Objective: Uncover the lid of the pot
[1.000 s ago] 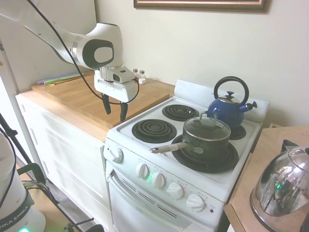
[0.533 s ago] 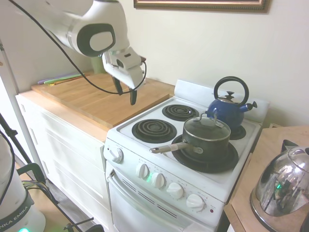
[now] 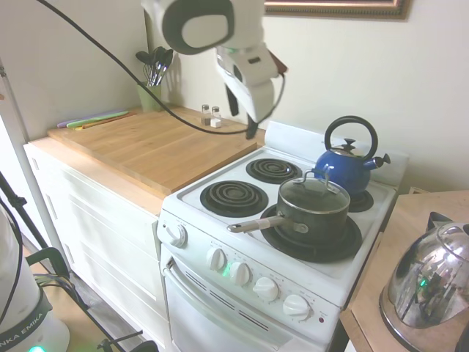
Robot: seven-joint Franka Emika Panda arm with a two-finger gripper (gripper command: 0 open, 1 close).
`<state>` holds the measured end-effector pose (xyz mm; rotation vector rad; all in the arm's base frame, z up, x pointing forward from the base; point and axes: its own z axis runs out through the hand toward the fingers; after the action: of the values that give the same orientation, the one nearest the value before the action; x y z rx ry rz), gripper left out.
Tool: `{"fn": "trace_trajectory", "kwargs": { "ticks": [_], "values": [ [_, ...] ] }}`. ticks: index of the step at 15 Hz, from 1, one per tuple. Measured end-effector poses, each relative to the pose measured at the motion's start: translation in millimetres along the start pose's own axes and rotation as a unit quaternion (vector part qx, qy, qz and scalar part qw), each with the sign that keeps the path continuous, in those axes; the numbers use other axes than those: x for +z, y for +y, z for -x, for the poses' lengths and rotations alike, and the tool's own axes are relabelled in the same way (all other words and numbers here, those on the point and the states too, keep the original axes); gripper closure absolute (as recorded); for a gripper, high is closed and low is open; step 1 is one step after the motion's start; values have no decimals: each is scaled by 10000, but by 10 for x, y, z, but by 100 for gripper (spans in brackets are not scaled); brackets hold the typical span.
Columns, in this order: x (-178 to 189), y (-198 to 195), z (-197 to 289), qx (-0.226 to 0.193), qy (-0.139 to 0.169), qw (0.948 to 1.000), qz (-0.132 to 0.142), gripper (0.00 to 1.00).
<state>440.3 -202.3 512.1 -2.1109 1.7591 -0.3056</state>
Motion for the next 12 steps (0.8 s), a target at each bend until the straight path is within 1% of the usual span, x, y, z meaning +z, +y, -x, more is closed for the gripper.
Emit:
{"fn": "trace_trajectory", "kwargs": {
  "ticks": [2,4,6,8,9,11,12],
  "values": [
    [-9,97,-312,551,202,9983,-17,0],
    [-34,201,-526,1040,459,9935,-50,0],
    [-117,260,-659,1538,733,9853,-101,0],
    [-166,208,-781,2002,971,9749,-102,0],
    [-145,152,-846,2129,1022,9717,-81,0],
    [-26,22,-1008,2242,1044,9689,40,0],
    [50,-22,-1092,2266,1026,9684,150,100]
  ]
}}
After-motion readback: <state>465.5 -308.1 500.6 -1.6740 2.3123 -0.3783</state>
